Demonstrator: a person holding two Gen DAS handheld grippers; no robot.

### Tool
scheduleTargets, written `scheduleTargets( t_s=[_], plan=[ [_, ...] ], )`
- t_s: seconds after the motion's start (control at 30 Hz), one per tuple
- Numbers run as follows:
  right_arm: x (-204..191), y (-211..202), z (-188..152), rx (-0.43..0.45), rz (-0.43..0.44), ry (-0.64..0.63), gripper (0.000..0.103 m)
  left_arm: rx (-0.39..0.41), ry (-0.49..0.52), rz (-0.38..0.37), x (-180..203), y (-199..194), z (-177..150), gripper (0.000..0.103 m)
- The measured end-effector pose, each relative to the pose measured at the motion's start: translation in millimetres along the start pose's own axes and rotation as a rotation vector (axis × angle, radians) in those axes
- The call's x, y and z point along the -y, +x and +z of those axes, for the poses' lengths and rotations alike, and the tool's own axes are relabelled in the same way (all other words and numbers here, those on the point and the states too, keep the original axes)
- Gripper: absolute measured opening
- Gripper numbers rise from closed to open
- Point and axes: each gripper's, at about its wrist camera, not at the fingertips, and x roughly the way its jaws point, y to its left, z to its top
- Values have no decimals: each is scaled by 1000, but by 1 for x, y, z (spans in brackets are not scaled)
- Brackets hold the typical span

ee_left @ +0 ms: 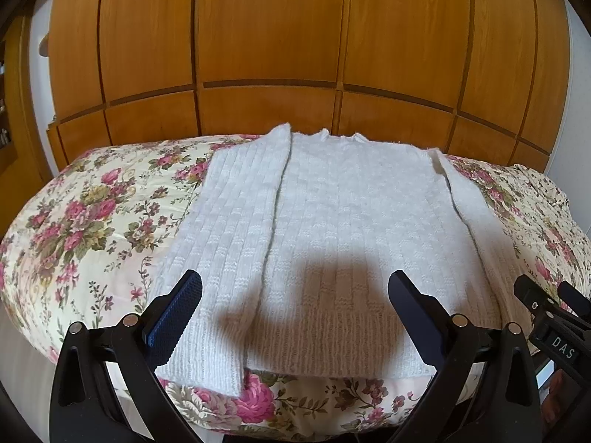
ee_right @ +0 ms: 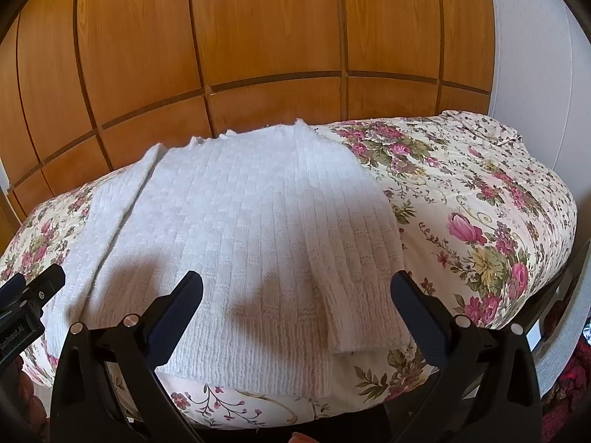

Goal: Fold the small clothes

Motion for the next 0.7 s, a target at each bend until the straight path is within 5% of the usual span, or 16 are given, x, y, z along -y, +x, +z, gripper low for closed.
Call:
scheduleTargets(
  t_s=[0.7],
  plan=[
    [3,5,-2,-24,-6,0,101,-34,6,0,3,7,0,100]
  ],
)
